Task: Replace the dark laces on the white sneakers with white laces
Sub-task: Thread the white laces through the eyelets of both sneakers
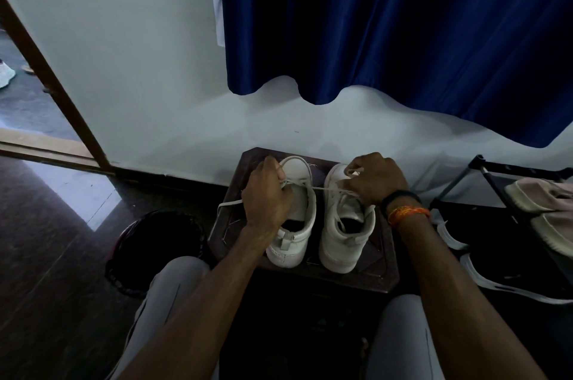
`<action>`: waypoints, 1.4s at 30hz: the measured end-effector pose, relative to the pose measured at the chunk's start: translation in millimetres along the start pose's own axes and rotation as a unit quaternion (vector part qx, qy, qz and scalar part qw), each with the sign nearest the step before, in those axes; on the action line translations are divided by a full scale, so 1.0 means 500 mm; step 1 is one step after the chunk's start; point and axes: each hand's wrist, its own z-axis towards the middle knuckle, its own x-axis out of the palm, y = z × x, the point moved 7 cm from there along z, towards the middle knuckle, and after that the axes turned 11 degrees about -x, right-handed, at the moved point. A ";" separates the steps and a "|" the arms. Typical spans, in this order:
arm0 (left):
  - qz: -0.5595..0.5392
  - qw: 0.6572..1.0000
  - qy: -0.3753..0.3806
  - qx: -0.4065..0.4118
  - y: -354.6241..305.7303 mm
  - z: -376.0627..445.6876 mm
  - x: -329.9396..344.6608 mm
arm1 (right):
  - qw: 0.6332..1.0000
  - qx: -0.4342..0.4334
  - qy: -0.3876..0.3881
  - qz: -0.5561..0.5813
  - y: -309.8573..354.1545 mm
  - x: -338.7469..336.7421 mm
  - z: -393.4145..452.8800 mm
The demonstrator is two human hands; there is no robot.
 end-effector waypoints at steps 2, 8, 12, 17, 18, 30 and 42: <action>-0.004 1.000 -0.002 -0.005 0.002 0.001 0.000 | 1.000 -0.005 0.012 -0.022 0.001 -0.018 -0.001; -0.004 1.000 0.003 -0.007 0.001 0.003 0.000 | 0.986 -0.104 0.127 -0.035 0.081 0.014 -0.011; -0.006 1.000 0.004 -0.003 0.002 0.002 0.000 | 0.977 -0.125 0.142 -0.096 0.098 0.049 0.002; -0.003 1.000 0.003 0.009 0.003 0.002 0.002 | 0.984 -0.076 0.153 -0.053 0.080 0.054 0.006; 0.003 1.000 0.003 0.012 0.002 0.003 0.001 | 0.985 -0.058 0.155 -0.052 0.065 0.054 0.014; -0.001 1.000 0.008 0.002 0.004 0.003 0.001 | 0.994 -0.031 0.105 0.001 0.036 0.032 0.013; -0.021 0.999 0.023 0.031 -0.004 0.002 0.000 | 0.993 -0.023 -0.054 0.104 0.013 -0.081 -0.011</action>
